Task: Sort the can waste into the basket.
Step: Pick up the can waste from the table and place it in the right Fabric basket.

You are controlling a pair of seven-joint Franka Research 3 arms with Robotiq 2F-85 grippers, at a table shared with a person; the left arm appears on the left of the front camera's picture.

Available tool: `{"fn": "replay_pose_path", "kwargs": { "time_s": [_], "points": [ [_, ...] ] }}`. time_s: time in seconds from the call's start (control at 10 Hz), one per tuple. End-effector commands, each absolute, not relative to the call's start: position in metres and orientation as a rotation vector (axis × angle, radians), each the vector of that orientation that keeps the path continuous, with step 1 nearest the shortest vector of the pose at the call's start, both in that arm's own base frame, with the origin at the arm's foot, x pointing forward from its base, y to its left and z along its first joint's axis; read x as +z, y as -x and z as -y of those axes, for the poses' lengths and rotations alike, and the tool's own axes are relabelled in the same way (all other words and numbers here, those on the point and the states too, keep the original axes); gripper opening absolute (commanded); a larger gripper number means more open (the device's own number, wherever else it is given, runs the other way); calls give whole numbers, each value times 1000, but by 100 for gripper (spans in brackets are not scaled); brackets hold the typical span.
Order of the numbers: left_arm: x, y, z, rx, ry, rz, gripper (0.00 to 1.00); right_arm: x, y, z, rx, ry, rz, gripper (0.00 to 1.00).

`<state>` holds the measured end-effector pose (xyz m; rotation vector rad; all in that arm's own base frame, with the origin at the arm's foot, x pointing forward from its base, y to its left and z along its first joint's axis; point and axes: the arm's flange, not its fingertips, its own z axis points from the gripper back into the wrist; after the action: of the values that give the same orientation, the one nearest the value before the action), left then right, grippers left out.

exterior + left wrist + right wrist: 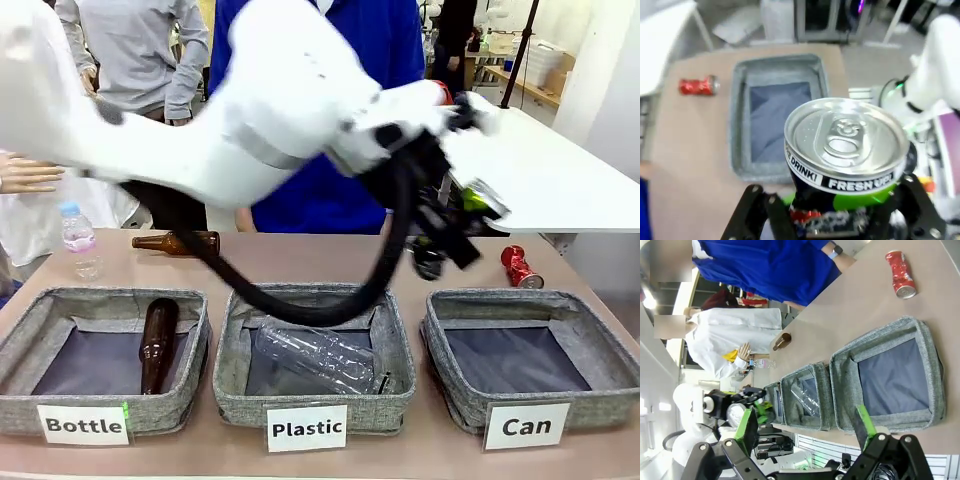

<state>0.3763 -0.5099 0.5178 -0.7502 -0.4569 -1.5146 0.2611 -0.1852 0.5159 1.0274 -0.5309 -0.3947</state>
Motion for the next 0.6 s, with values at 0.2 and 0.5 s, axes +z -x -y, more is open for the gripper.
{"fn": "replay_pose_path", "kwargs": {
  "time_s": [0.2,0.5],
  "points": [
    [485,-406,633,-1723,665,382,0,521,-196,250,-457,-1109,550,100],
    [454,-415,673,-1799,584,331,0,503,-153,298,-614,-1163,553,100]
  ]
}}
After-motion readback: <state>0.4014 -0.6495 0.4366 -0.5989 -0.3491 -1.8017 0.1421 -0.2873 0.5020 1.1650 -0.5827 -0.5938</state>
